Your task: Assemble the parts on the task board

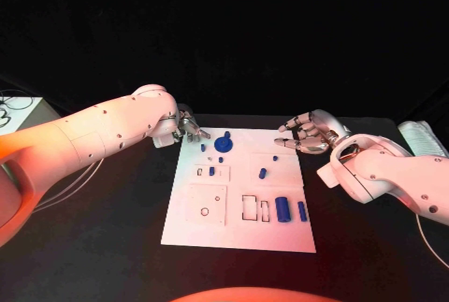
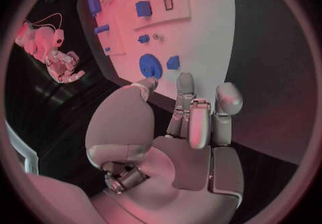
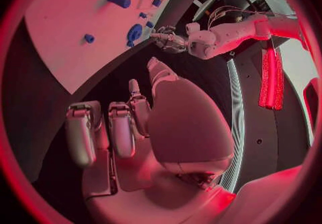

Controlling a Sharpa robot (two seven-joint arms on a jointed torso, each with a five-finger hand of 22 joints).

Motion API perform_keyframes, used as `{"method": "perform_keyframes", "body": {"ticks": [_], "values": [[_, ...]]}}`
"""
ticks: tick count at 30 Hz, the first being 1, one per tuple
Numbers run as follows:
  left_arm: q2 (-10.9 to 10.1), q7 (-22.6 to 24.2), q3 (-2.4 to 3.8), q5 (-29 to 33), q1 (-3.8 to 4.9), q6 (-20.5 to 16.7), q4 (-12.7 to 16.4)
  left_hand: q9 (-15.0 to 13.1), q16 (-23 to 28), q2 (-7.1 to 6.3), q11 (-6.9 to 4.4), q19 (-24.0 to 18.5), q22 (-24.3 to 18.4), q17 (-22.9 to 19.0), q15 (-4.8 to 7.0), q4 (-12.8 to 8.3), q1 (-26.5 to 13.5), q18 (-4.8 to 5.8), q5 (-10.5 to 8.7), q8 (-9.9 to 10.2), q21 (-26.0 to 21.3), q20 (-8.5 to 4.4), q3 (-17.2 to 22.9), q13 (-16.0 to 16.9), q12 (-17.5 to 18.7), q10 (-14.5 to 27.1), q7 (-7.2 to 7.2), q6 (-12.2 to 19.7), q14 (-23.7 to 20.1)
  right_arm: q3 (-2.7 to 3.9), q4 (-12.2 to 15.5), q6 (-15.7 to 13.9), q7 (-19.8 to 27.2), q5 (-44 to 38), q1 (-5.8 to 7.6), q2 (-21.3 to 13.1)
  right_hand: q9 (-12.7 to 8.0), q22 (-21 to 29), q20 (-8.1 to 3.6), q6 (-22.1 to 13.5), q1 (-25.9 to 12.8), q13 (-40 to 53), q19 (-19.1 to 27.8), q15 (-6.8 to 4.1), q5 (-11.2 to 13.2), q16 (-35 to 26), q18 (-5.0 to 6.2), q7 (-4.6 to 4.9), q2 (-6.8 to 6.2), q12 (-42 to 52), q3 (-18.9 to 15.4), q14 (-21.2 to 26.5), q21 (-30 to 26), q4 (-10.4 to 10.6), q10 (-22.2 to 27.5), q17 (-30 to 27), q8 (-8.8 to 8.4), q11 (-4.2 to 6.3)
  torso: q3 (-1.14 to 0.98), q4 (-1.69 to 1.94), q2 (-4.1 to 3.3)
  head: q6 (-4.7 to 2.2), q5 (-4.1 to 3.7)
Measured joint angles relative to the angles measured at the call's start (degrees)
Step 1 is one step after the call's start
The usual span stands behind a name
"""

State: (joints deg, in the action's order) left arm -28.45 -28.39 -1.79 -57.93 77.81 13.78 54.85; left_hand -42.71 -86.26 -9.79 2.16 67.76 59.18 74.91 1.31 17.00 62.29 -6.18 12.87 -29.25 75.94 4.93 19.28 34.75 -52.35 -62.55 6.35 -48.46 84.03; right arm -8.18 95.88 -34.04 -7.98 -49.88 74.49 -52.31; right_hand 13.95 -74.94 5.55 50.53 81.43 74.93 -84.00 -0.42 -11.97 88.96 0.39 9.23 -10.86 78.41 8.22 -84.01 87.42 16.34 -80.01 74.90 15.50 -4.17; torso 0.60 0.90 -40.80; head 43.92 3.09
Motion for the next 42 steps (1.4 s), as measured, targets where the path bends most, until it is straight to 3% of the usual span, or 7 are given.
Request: {"method": "perform_keyframes", "body": {"ticks": [12, 22, 33, 42], "values": [[0.48, 0.18, -0.69, 0.65, -0.22, 1.42, -0.89, 0.13, 0.00, 0.23, 0.00, 0.00, 0.13, 0.00, 0.00, -0.16, 0.23, 0.00, 0.00, 0.00, 0.00, 0.00, -0.16, -0.01, -0.22, 0.00, -0.32, -0.92, 0.00, 0.00, -0.07, 0.00, 0.00, -0.01, 0.00, 0.20, 0.00, 0.01, 0.00, 0.00, 0.00, -0.01, 0.00, 0.00, 0.00, 0.00, 0.00, -0.01, 0.00, 0.00, 0.00, 0.00, 0.00, 0.00, 0.00, 0.00, 0.00, 0.00, -0.01, -0.03, 0.00, 0.21, 0.16], [0.78, 0.17, -0.84, 0.66, -0.41, 2.38, -1.13, 0.25, 0.00, 0.93, -0.21, 0.00, 0.13, 0.00, 0.00, -0.16, 1.00, 0.00, 0.00, -0.01, 0.00, -0.01, -0.15, -0.01, -0.42, 0.21, -0.42, -1.22, 0.00, 0.00, -0.08, 0.00, 0.00, 0.03, 0.00, 0.20, 0.00, 0.02, 0.00, 0.01, 0.00, -0.01, 0.00, 0.00, 0.00, 0.00, 0.00, -0.01, 0.00, 0.00, 0.00, 0.00, 0.00, 0.00, 0.00, 0.00, 0.00, 0.00, -0.05, -0.05, -0.01, 0.23, 0.13], [0.84, 0.26, -0.90, 0.71, -0.58, 2.50, -1.17, 0.23, 0.00, 2.20, -0.42, 0.00, 0.50, 0.00, 0.00, -0.46, 5.49, 0.00, -0.01, -1.23, 0.00, -0.01, 1.97, -0.11, -0.67, 0.41, -0.83, -2.05, 0.00, 0.00, -0.12, -0.01, 0.02, 0.07, 0.00, 0.22, 0.01, 0.02, 0.00, -0.20, 0.00, -0.02, 0.00, 0.00, 0.00, 0.00, 0.00, -0.21, 0.00, 0.00, 0.00, 0.00, -0.24, 0.00, 0.00, 0.00, 0.39, 0.00, -0.08, -0.04, -0.01, 0.32, 0.08], [0.84, 0.39, -0.90, 0.91, -0.59, 2.62, -1.17, -0.30, 0.00, 2.17, -0.85, 0.00, 0.70, 0.00, 0.21, -0.56, 7.76, 0.00, -0.01, -1.89, 0.00, -0.01, 3.27, -0.37, -0.67, 0.39, -1.03, -2.25, -0.21, 0.00, -0.16, -0.01, 0.02, 0.09, 0.00, 0.24, 0.01, 0.03, 0.00, -0.19, 0.00, -0.02, 0.00, 0.00, 0.00, 0.00, 0.00, -0.21, 0.00, 0.00, 0.00, 0.00, -0.24, 0.00, 0.00, 0.00, 0.44, 0.00, -0.05, -0.04, 0.01, 0.30, 0.01]]}}
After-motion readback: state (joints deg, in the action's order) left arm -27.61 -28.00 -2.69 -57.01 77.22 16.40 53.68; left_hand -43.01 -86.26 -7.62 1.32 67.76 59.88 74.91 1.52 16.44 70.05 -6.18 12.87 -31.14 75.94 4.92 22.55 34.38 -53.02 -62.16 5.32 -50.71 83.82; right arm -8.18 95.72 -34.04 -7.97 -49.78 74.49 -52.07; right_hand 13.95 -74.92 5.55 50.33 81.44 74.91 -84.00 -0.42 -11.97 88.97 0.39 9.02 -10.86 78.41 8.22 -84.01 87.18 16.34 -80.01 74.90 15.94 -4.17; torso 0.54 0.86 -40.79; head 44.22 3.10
